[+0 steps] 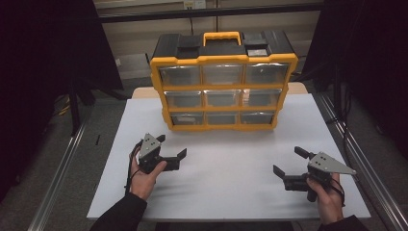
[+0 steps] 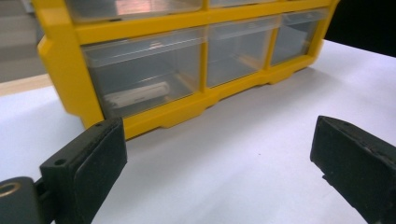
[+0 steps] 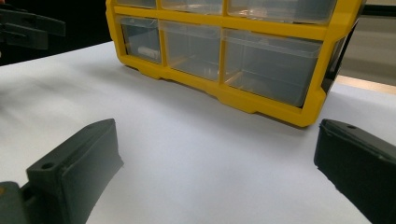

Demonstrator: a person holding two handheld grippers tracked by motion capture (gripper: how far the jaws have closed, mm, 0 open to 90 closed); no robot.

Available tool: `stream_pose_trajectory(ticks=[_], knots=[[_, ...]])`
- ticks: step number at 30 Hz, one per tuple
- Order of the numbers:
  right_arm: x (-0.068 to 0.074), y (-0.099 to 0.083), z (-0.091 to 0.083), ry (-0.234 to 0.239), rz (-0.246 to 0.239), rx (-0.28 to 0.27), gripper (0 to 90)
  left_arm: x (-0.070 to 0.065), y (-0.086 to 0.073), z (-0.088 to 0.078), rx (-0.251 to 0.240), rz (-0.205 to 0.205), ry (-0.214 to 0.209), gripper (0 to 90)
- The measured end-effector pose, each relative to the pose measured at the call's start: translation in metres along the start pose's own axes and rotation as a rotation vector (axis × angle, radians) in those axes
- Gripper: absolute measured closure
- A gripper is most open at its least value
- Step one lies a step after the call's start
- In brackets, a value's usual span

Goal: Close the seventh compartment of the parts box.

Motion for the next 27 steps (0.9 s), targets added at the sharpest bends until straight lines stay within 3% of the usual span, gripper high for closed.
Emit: stream_pose_trajectory(ticks=[11,17,27], knots=[[0.000,0.000,0.000,-0.005,0.003,-0.002,0.0,0.005,-0.007,-0.015,-0.011,-0.041,0.028,3.8],[-0.001,0.000,0.000,-0.004,0.001,-0.001,0.0,0.009,-0.012,-0.022,0.001,-0.053,0.071,3.8],[-0.001,0.000,-0.001,-0.005,0.006,-0.001,0.0,0.016,-0.016,-0.035,0.005,-0.086,0.063,3.8]])
Point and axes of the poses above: each handheld gripper's, and its own axes: z roughly forward along the jaws, y roughly out of its top, x roughly to its left, the point moved 5 cm from there along z, roughly forward along the jaws, and after that the axes turned 2 degrees about -z, right-handed, at the moved point
